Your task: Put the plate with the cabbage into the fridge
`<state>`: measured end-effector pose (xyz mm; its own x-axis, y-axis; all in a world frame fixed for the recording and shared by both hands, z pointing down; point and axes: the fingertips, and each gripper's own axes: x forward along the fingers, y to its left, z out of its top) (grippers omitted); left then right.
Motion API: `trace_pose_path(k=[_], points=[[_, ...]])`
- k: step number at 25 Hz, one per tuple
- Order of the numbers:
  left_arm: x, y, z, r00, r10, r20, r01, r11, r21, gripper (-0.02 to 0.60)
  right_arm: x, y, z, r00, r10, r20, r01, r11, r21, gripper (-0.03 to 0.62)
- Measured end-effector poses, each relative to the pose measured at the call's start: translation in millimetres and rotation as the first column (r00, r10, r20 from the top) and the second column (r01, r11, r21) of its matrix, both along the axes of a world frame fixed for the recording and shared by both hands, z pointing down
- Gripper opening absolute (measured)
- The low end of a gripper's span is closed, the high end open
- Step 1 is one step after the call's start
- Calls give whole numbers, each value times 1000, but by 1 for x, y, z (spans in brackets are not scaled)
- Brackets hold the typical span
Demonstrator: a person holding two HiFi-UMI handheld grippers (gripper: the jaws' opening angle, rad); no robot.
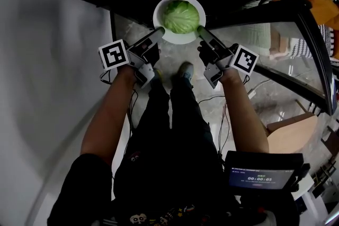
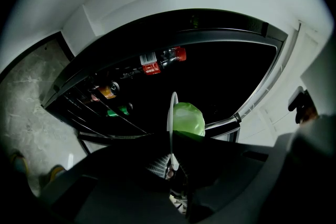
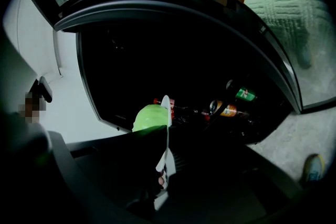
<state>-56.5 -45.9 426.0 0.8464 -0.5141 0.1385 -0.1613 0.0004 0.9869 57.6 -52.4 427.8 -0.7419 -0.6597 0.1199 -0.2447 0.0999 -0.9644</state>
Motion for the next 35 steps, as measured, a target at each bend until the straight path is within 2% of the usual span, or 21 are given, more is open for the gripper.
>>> trace_pose_path(k=[4, 9, 12, 16, 26, 35], points=[[0, 0, -5, 1000, -6, 7, 7, 1000, -29, 15, 0, -2, -5, 1000, 7, 4, -7, 1000, -9, 18], [-1, -3, -18, 1000, -3, 30, 4, 1000, -9, 15, 1, -2, -13, 1000, 27, 7, -27, 999, -39, 18], [1, -2, -12, 1000, -8, 28, 9, 1000, -30, 15, 3, -2, -6, 999, 38, 3, -38, 998, -54, 18], [-1, -3, 1, 997, 4, 78, -2, 1000, -31, 15, 5, -2, 3, 999, 47, -1, -47, 997, -60, 18], [-1, -2, -15, 998, -23, 54, 25, 999, -36, 15, 4, 0, -10, 998, 60, 1, -59, 996, -70, 18], [-3, -1, -15, 996, -40, 84, 43, 998, -35, 15, 5, -2, -12, 998, 65, -9, -65, 995, -72, 18]])
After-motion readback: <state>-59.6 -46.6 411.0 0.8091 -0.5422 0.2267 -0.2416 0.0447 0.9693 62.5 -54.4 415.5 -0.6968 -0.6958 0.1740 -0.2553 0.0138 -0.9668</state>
